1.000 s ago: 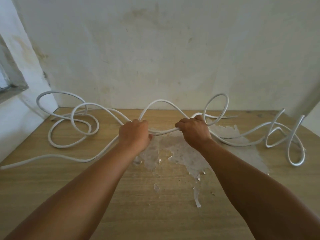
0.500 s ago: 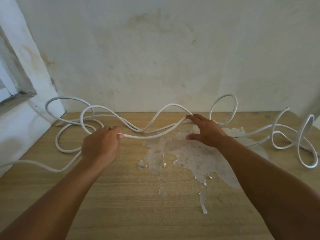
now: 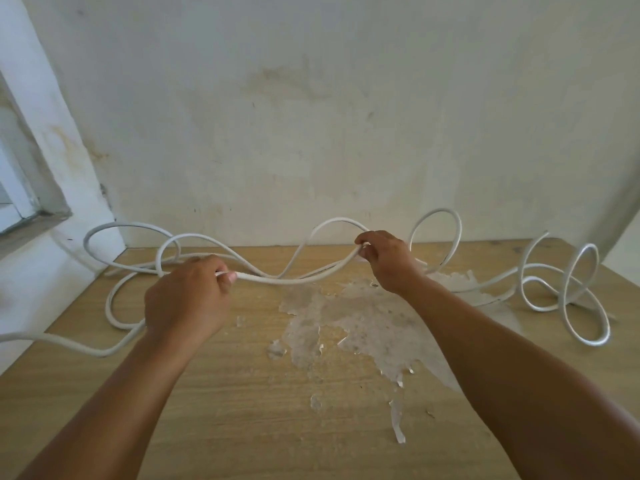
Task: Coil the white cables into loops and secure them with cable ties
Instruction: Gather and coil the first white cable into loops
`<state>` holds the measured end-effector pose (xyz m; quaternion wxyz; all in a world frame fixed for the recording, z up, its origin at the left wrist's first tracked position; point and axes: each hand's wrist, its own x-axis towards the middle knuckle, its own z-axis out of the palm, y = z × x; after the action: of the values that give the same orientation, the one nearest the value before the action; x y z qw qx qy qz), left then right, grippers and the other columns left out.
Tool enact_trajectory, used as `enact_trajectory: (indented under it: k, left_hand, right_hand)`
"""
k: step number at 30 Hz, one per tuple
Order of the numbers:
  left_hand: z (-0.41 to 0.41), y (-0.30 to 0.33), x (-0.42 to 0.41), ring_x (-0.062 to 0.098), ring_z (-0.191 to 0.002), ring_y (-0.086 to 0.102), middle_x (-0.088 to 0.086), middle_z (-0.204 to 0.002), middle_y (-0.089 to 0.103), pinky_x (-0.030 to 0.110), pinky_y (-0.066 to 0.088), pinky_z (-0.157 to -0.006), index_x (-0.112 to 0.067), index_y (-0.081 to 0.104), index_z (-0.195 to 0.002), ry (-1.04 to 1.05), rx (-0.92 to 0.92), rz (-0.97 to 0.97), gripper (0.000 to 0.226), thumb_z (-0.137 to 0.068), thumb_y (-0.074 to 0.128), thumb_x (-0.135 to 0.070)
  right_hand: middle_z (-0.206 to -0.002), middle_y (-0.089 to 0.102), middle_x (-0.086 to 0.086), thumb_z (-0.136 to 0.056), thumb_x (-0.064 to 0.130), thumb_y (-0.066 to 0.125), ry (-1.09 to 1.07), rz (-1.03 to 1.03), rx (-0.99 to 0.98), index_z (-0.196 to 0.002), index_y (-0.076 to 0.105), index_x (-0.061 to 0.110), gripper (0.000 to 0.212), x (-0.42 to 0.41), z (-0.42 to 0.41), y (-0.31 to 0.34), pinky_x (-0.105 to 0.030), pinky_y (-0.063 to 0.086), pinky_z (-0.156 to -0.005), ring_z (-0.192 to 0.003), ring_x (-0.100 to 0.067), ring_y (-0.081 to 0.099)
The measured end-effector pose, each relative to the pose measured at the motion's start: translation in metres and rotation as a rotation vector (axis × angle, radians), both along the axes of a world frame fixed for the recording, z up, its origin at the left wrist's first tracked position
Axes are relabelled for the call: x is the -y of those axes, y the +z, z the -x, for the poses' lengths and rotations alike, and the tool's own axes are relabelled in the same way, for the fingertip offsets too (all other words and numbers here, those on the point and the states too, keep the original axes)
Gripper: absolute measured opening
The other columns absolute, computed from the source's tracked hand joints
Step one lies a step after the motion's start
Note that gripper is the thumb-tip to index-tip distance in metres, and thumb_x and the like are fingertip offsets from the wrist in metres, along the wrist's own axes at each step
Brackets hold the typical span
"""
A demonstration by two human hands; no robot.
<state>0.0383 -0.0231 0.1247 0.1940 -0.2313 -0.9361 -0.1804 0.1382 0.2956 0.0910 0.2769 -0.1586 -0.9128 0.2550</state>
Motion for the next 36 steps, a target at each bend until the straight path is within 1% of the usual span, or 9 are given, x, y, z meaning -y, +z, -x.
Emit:
enact_trajectory:
  k: [3,6,10,14,18,21,24,30,36]
  left_hand:
    - [-0.001,-0.003,-0.007,0.019,-0.079,0.061,-0.009,-0.093,0.066,0.033,0.041,-0.068,-0.03,0.068,-0.096,-0.01,0.011,0.187,0.025,-0.1,0.05,-0.048]
    - [-0.009,-0.013,-0.027,0.018,-0.088,0.067,-0.008,-0.094,0.071,0.035,0.043,-0.079,-0.03,0.069,-0.098,-0.097,0.007,0.299,0.035,-0.102,0.043,-0.052]
    - [-0.031,-0.02,-0.068,0.019,-0.077,0.064,-0.006,-0.084,0.068,0.034,0.052,-0.071,-0.024,0.066,-0.1,-0.281,0.223,0.099,0.046,-0.105,0.031,-0.054]
    - [-0.047,-0.024,-0.1,0.016,-0.072,0.061,-0.008,-0.076,0.063,0.033,0.045,-0.065,-0.026,0.063,-0.106,-0.383,0.363,-0.15,0.034,-0.106,0.038,-0.049]
    - [-0.047,-0.018,-0.102,0.02,-0.063,0.058,-0.006,-0.064,0.059,0.033,0.04,-0.056,-0.022,0.068,-0.09,-0.296,0.327,-0.277,0.035,-0.106,0.043,-0.041]
    - [-0.05,-0.013,-0.097,0.021,-0.063,0.057,-0.006,-0.063,0.058,0.032,0.036,-0.056,-0.022,0.062,-0.077,-0.262,0.248,-0.269,0.038,-0.104,0.043,-0.041]
    - [-0.054,-0.009,-0.094,0.023,-0.057,0.053,-0.005,-0.057,0.053,0.032,0.032,-0.052,-0.022,0.051,-0.064,-0.261,0.189,-0.285,0.043,-0.102,0.043,-0.041]
    - [-0.057,0.003,-0.092,0.019,-0.05,0.052,-0.004,-0.049,0.051,0.03,0.033,-0.049,-0.02,0.057,-0.06,-0.364,0.031,-0.395,0.04,-0.09,0.044,-0.043]
    - [-0.053,0.003,-0.09,0.014,-0.046,0.043,-0.005,-0.043,0.044,0.028,0.028,-0.049,-0.024,0.045,-0.05,-0.423,0.117,-0.622,0.041,-0.088,0.05,-0.036]
  right_hand:
    - [-0.115,0.065,-0.001,-0.103,0.012,0.055,0.01,0.008,-0.071,-0.116,0.068,0.014,0.018,0.005,-0.003,-0.003,-0.019,0.039,-0.076,-0.096,-0.019,0.062]
    - [-0.11,0.067,0.003,-0.104,0.019,0.053,0.027,0.007,-0.005,-0.118,0.065,0.018,0.018,0.014,-0.004,-0.003,-0.027,0.04,-0.075,-0.095,-0.018,0.061]
    - [-0.104,0.068,0.004,-0.103,0.019,0.057,0.079,-0.018,-0.005,-0.117,0.066,0.019,0.016,0.033,0.005,-0.005,-0.026,0.04,-0.075,-0.091,-0.019,0.061]
    - [-0.108,0.069,0.002,-0.102,0.018,0.059,0.067,0.045,-0.049,-0.119,0.067,0.017,0.019,0.04,0.009,-0.007,-0.006,0.037,-0.072,-0.092,-0.018,0.061]
    - [-0.128,0.068,-0.003,-0.1,0.033,0.062,0.014,-0.036,0.123,-0.141,0.055,0.033,0.042,0.025,0.002,-0.008,-0.033,0.047,-0.098,-0.115,-0.024,0.061]
    - [-0.129,0.059,-0.015,-0.097,0.036,0.065,-0.102,-0.052,0.275,-0.144,0.053,0.04,0.049,0.007,-0.006,-0.004,-0.044,0.045,-0.107,-0.115,-0.034,0.058]
    - [-0.123,0.068,-0.011,-0.092,0.027,0.073,-0.127,0.008,0.281,-0.135,0.064,0.033,0.044,-0.012,-0.012,0.001,-0.037,0.051,-0.098,-0.108,-0.033,0.065]
    - [-0.112,0.072,-0.002,-0.094,0.021,0.07,-0.161,0.089,0.239,-0.129,0.068,0.029,0.036,-0.033,-0.026,0.003,-0.033,0.049,-0.086,-0.099,-0.024,0.064]
    - [-0.09,0.067,0.003,-0.099,0.022,0.063,-0.143,0.165,0.185,-0.112,0.074,0.024,0.017,-0.026,-0.018,0.001,-0.029,0.043,-0.071,-0.086,-0.02,0.06]
